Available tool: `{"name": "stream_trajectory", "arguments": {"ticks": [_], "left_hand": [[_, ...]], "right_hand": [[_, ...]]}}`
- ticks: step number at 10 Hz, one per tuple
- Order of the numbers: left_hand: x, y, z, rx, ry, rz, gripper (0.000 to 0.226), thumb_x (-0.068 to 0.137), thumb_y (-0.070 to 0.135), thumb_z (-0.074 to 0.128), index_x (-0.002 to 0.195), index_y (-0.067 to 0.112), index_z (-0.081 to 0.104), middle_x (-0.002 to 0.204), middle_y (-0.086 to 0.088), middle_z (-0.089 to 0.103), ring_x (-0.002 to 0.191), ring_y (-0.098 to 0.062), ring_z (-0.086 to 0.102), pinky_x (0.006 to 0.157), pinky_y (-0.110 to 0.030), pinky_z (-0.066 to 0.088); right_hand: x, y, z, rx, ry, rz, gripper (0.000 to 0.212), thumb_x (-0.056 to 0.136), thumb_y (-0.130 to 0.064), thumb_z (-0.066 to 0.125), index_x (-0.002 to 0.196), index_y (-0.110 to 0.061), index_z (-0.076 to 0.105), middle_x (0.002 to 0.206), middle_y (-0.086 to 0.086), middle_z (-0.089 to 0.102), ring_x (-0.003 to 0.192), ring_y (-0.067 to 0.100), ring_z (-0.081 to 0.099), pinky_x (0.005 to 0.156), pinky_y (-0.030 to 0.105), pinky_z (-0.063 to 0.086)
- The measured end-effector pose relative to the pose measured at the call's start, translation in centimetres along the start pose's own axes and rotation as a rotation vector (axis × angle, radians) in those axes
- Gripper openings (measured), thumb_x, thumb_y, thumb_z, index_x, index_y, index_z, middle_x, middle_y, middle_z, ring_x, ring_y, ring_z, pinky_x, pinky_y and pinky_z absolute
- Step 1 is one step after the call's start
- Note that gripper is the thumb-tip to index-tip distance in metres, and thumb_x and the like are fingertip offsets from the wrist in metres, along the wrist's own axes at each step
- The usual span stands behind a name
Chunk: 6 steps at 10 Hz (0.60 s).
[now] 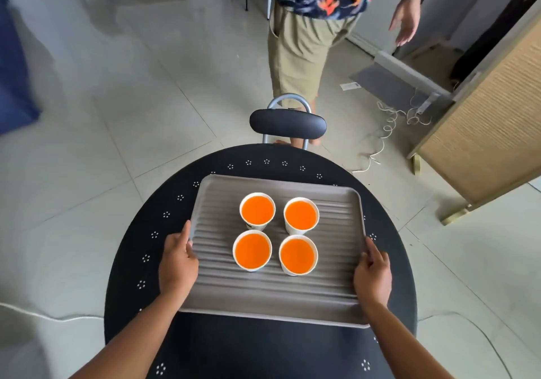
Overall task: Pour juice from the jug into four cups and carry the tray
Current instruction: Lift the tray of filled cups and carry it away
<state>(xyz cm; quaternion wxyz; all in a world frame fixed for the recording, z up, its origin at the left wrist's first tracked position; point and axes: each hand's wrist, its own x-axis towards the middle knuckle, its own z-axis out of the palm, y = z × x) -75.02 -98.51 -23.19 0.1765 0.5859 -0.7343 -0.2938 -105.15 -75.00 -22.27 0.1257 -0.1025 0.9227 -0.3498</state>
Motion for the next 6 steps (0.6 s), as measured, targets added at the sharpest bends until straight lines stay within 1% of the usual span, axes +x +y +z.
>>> {"name": "stream_trajectory", "arguments": {"ticks": [1, 2, 3, 4, 5, 6], "left_hand": [[0.1, -0.2, 0.2, 0.011, 0.001, -0.001, 0.062, 0.094, -0.001, 0.048, 0.148, 0.028, 0.036, 0.113, -0.003, 0.049, 0.089, -0.019, 0.059, 0.058, -0.029, 0.045], [0.3, -0.4, 0.2, 0.088, 0.001, 0.009, 0.065, 0.092, -0.002, 0.051, 0.147, 0.028, 0.037, 0.113, -0.002, 0.051, 0.085, -0.018, 0.059, 0.051, -0.027, 0.042], [0.5, -0.6, 0.2, 0.159, 0.007, 0.037, 0.062, 0.091, 0.001, 0.053, 0.146, 0.026, 0.039, 0.108, -0.004, 0.054, 0.089, -0.022, 0.056, 0.051, -0.029, 0.043], [0.5, -0.4, 0.1, 0.223, -0.019, 0.060, 0.065, 0.089, -0.001, 0.055, 0.147, 0.025, 0.038, 0.107, -0.005, 0.055, 0.102, -0.026, 0.050, 0.058, -0.037, 0.048], [0.6, -0.2, -0.3, 0.254, -0.065, 0.025, 0.069, 0.090, 0.003, 0.055, 0.150, 0.027, 0.031, 0.119, -0.005, 0.050, 0.108, -0.024, 0.046, 0.065, -0.037, 0.050], [0.3, 0.1, -1.5, 0.247, -0.075, 0.012, 0.063, 0.096, 0.015, 0.049, 0.152, 0.026, 0.023, 0.130, -0.006, 0.045, 0.117, -0.024, 0.043, 0.076, -0.037, 0.051]], "right_hand": [[0.3, 0.0, 0.2, -0.023, 0.004, -0.027, 0.044, 0.100, -0.013, 0.043, 0.142, -0.025, 0.052, 0.104, 0.002, 0.053, 0.081, 0.020, 0.051, 0.078, 0.037, 0.046], [0.2, 0.0, 0.2, -0.081, -0.009, -0.052, 0.045, 0.100, -0.013, 0.044, 0.143, -0.024, 0.051, 0.117, 0.004, 0.056, 0.082, 0.021, 0.051, 0.075, 0.035, 0.044], [0.1, 0.3, 0.2, -0.155, -0.047, -0.085, 0.046, 0.101, -0.015, 0.043, 0.145, -0.025, 0.046, 0.128, 0.004, 0.054, 0.088, 0.029, 0.060, 0.071, 0.035, 0.045], [0.0, 0.4, 0.1, -0.219, -0.084, -0.100, 0.049, 0.100, -0.016, 0.042, 0.148, -0.026, 0.040, 0.129, 0.004, 0.050, 0.093, 0.032, 0.061, 0.071, 0.039, 0.050], [-0.4, -0.1, -0.1, -0.266, -0.141, -0.089, 0.056, 0.098, -0.015, 0.040, 0.152, -0.027, 0.032, 0.133, 0.005, 0.046, 0.117, 0.032, 0.050, 0.085, 0.049, 0.052], [-0.7, -0.7, -1.1, -0.442, -0.189, -0.103, 0.059, 0.099, -0.021, 0.040, 0.156, -0.026, 0.023, 0.151, 0.007, 0.038, 0.134, 0.033, 0.036, 0.105, 0.050, 0.039]]}}
